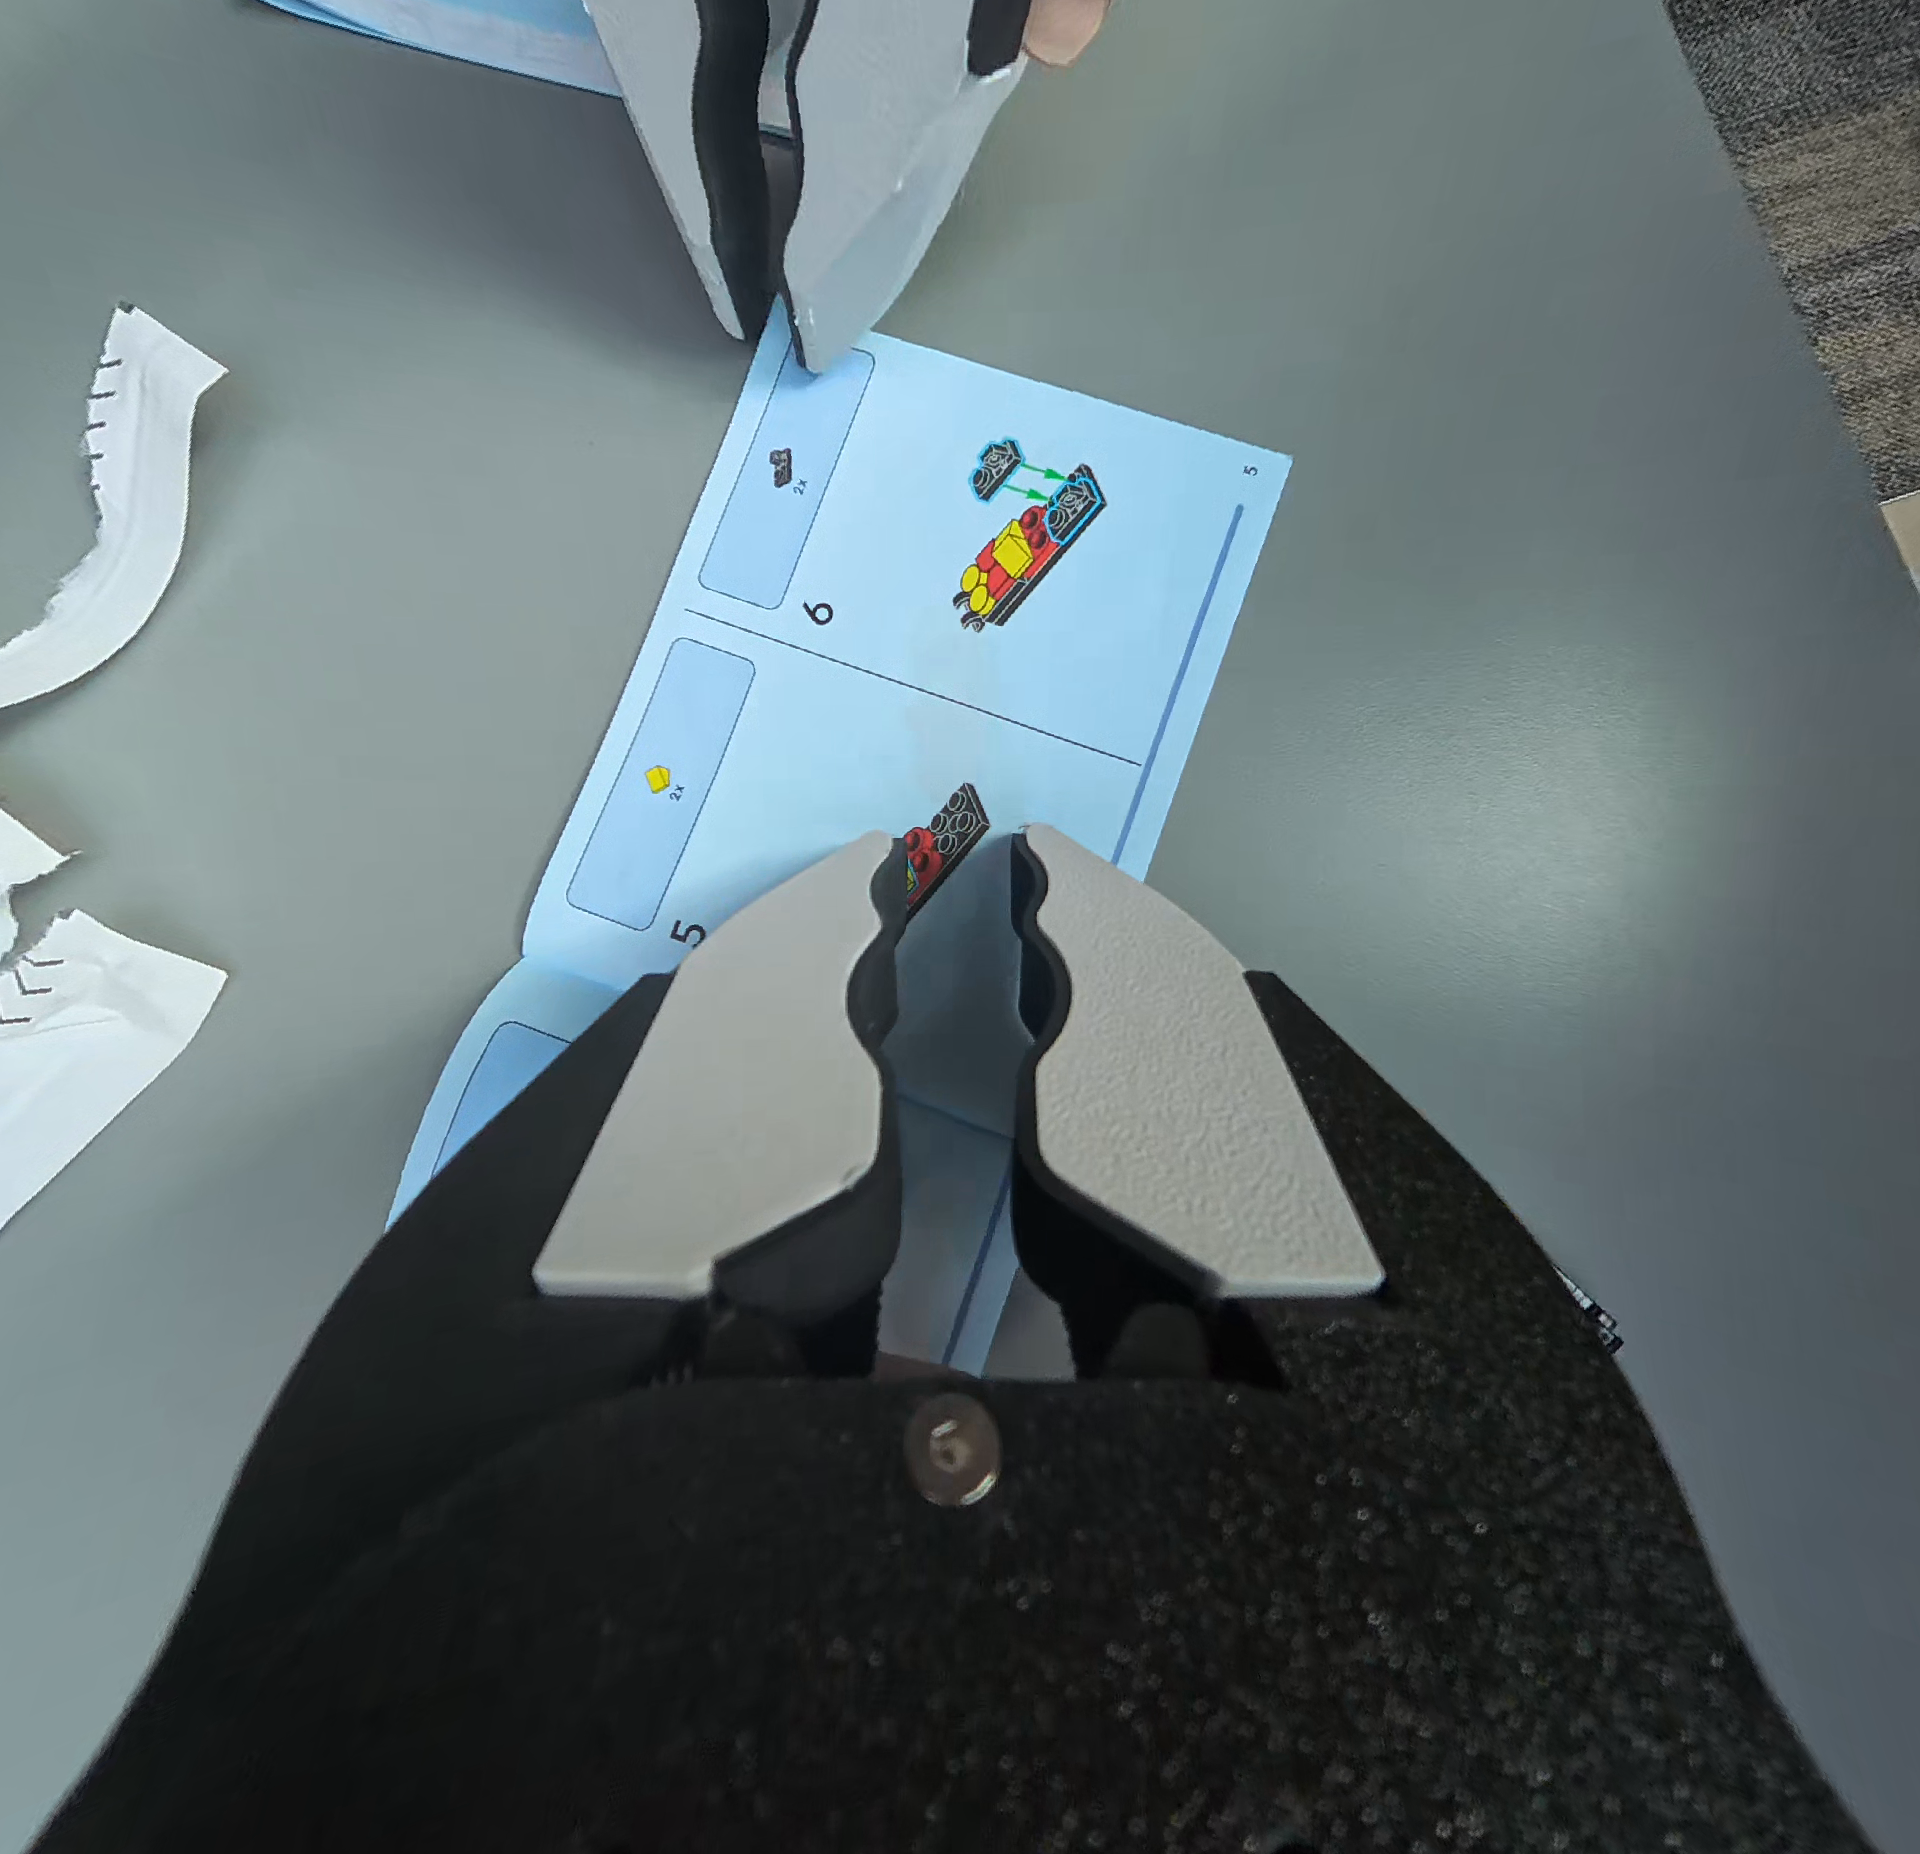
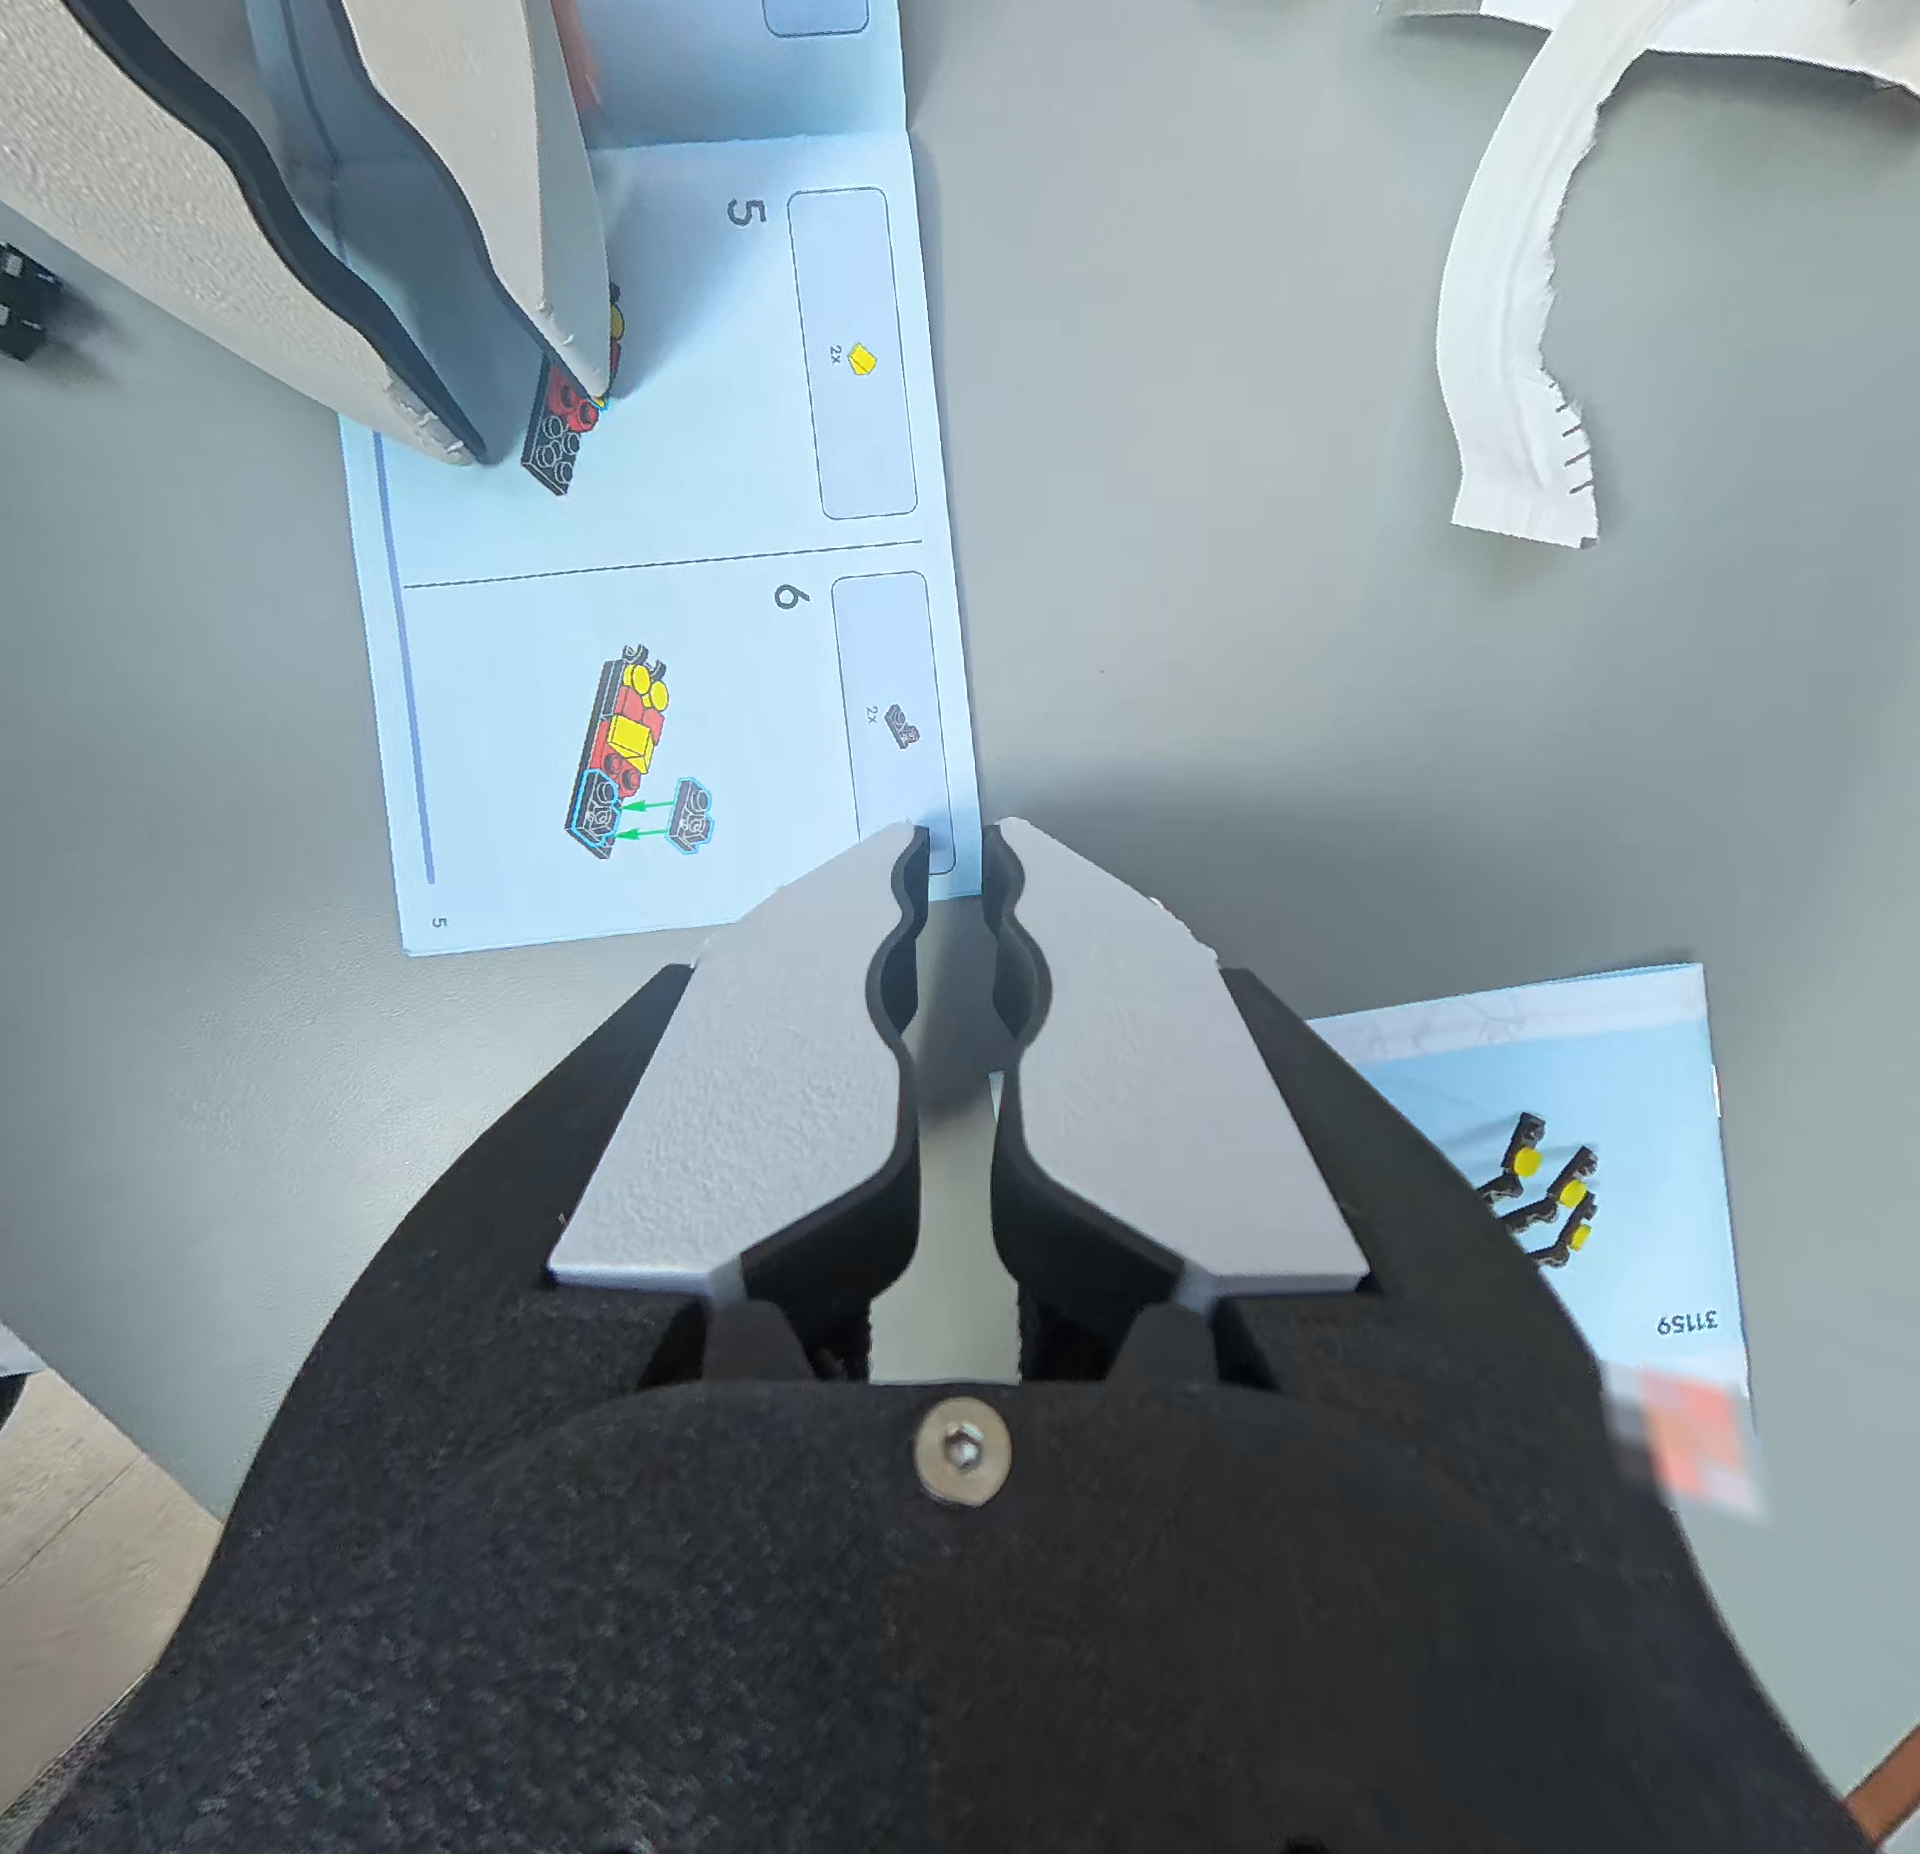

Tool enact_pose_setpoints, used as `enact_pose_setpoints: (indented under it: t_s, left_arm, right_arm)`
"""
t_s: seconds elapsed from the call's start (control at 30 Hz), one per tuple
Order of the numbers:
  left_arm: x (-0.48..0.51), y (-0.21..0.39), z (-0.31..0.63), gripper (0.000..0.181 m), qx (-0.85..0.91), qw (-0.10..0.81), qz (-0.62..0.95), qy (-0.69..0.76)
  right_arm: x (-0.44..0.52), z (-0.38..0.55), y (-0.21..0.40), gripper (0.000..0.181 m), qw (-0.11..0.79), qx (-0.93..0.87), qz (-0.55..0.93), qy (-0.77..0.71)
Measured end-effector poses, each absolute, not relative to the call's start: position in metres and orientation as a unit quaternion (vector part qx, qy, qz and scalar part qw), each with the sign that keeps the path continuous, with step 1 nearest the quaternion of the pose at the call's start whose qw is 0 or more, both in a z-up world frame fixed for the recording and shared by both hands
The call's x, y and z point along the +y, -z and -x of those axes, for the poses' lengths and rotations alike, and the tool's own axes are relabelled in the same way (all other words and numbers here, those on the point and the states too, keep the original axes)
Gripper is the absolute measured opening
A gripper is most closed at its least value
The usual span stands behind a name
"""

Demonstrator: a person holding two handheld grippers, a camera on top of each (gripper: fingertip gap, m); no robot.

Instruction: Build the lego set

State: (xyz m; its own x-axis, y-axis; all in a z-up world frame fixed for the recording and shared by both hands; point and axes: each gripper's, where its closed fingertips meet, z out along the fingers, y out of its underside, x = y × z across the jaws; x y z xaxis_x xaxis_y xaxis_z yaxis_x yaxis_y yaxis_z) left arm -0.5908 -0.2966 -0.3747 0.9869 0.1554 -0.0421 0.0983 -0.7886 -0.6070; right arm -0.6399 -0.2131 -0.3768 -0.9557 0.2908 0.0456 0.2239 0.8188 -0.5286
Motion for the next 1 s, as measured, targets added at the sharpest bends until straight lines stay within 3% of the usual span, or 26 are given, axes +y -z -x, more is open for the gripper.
enact_pose_setpoints:
  t_s: [0.17, 0.67, 0.87, 1.0]
  left_arm:
    - [-0.296, 0.375, 0.59, 0.018, -0.075, 0.322, 0.943, -0.046]
    - [-0.296, 0.375, 0.589, 0.015, -0.081, 0.322, 0.942, -0.05]
    - [-0.297, 0.375, 0.589, 0.013, -0.083, 0.323, 0.941, -0.052]
    - [-0.297, 0.375, 0.589, 0.012, -0.084, 0.325, 0.941, -0.05]
  right_arm:
    - [-0.212, 0.643, 0.377, 0.0, 0.079, -0.953, 0.126, -0.266]
    - [-0.22, 0.616, 0.372, 0.001, 0.029, -0.949, 0.11, -0.296]
    - [-0.214, 0.627, 0.373, 0.028, 0.087, -0.943, 0.141, -0.289]
    - [-0.217, 0.625, 0.375, 0.026, 0.101, -0.943, 0.138, -0.285]
